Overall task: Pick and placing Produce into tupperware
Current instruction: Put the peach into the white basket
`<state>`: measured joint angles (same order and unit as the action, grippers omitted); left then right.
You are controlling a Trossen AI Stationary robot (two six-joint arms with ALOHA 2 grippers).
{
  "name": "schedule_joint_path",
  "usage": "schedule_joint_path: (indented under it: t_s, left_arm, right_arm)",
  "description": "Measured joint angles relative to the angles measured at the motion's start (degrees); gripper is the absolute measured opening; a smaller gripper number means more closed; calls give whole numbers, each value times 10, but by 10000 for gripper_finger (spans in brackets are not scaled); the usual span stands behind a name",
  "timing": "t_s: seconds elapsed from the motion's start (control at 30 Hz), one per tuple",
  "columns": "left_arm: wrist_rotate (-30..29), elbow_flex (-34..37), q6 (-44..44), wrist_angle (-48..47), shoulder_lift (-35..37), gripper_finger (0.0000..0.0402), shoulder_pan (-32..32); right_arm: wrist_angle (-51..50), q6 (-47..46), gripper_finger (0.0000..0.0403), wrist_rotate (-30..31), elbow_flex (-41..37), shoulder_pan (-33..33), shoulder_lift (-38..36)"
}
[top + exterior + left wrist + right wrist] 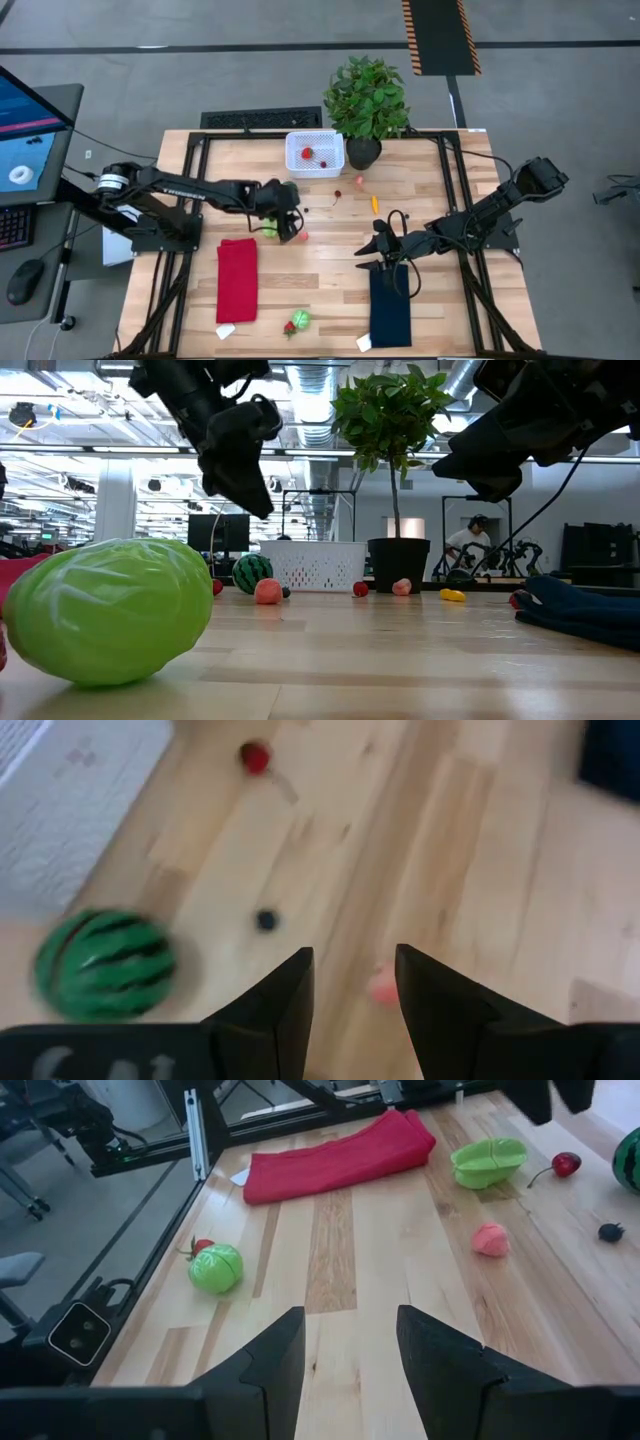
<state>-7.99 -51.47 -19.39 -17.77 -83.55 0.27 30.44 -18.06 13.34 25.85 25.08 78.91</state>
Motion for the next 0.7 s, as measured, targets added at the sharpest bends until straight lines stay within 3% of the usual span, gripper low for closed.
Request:
schedule_joint_path:
  t_s: [0.13,0.37,0.57,0.7]
  left_arm:
    - [3,30,-19,56,-11,132,-15]
    - [19,36,-24,56,-48,132,-28]
    - [77,35,-4,90,-99,132,-29]
    - [63,35,-3,93,-107,132,-29]
  right_arm:
    - [0,0,182,0,0,0,0]
    - [5,0,182,0,0,0,0]
    - [8,0,182,0,0,0,0]
    - [11,0,182,0,0,0,0]
